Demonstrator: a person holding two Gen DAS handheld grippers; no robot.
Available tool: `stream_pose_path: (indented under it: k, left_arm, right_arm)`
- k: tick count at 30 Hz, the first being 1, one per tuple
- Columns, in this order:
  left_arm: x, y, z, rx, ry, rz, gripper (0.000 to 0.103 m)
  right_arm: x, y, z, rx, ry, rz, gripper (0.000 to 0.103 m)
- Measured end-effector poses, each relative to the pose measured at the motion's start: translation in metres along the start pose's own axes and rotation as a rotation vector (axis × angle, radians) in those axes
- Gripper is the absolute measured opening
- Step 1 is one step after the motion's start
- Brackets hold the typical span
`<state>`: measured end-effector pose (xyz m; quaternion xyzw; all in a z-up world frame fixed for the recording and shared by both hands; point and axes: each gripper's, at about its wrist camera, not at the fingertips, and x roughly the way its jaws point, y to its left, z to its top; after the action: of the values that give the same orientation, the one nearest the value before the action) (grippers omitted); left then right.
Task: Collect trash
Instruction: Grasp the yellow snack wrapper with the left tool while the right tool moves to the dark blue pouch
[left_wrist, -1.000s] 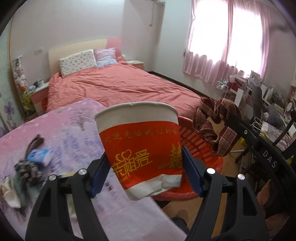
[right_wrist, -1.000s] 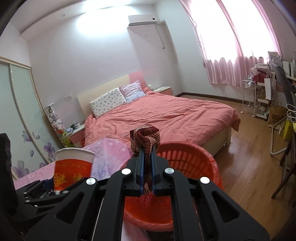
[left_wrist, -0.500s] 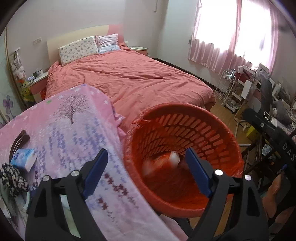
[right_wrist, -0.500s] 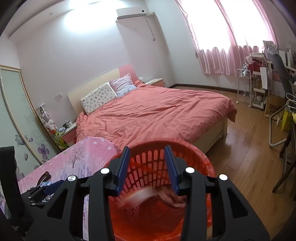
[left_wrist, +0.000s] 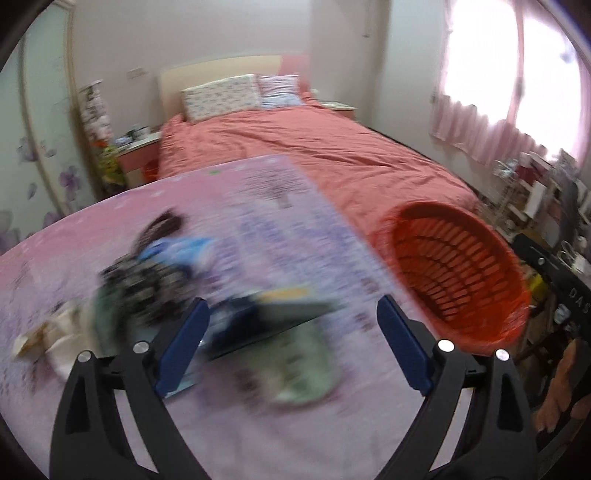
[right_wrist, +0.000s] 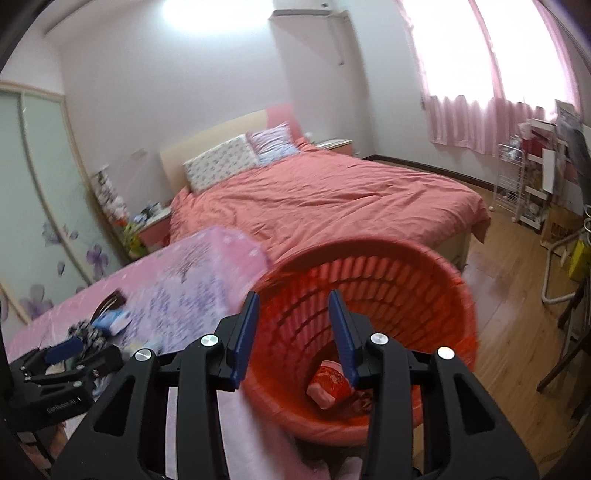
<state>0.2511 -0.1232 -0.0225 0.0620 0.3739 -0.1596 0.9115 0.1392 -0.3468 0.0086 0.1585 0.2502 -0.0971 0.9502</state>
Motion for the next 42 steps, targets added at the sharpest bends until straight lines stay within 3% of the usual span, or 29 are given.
stream_pose_path:
  k: [11,18,21,27,33,35,37,42]
  left_arm:
    - [-0.039,0.170,-0.054,-0.230,0.030,0.270,0.091]
    - [-0.059,0.235,-0.071,-0.314,0.030,0.369,0.091]
    - [-0.060,0.243,-0.075,-0.316,0.028,0.384,0.091]
    - [-0.056,0.258,-0.073,-0.285,0.022,0.399,0.091]
    - [-0.032,0.258,-0.060,-0.179,0.048,0.378,0.084]
    - [-0.020,0.258,-0.055,-0.131,0.069,0.371,0.080]
    - [-0.010,0.260,-0.052,-0.112,0.091,0.353,0.064]
    - [-0.009,0.273,-0.051,-0.195,0.093,0.270,0.043]
  right_arm:
    - [0.016,0.087,-0.040,-0.150,0.130,0.110,0.040]
    - [0.026,0.132,-0.056,-0.214,0.204,0.163,0.043]
    - [0.042,0.149,-0.064,-0.249,0.263,0.168,0.048]
    - [0.066,0.165,-0.073,-0.275,0.356,0.139,0.049]
    - [0.065,0.170,-0.075,-0.296,0.355,0.126,0.049]
    - [0.066,0.170,-0.075,-0.293,0.355,0.128,0.049]
    - [0.066,0.169,-0.075,-0.293,0.356,0.129,0.049]
    - [0.066,0.169,-0.075,-0.293,0.355,0.126,0.049]
